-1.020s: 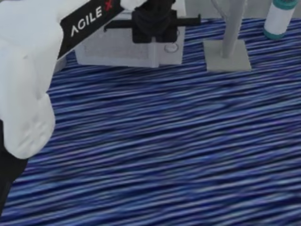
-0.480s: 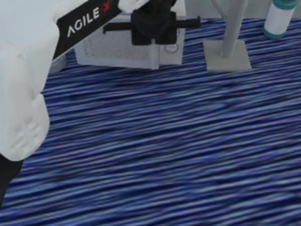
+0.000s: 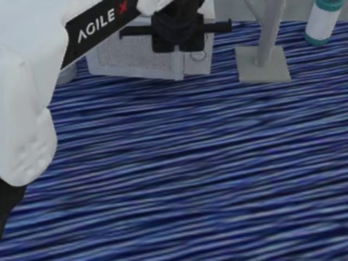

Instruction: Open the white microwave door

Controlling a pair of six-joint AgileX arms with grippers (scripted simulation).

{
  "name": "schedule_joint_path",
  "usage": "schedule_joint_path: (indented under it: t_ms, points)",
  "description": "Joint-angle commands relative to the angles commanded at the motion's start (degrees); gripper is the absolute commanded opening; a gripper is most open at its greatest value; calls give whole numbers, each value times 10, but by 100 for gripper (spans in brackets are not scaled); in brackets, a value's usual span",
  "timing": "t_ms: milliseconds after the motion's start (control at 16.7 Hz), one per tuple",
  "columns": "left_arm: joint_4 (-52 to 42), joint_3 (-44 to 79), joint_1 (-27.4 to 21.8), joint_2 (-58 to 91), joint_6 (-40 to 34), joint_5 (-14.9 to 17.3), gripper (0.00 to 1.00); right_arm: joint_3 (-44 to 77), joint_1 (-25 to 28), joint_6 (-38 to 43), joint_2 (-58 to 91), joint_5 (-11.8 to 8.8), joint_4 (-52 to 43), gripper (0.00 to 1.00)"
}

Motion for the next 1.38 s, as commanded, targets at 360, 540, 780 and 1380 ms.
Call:
schedule_joint_path:
  t_ms: [360,540,780,1380]
  points:
    - [0,0,0,0,0,0,0,0,0,0,0,0,0,100]
    - [0,0,0,0,0,0,0,0,0,0,0,0,0,100]
    - [2,-1,-3,1,-1,4,0,0,0,0,0,0,0,100]
    - [57,-106,3,-63,51,23,0,0,0,0,0,0,0,100]
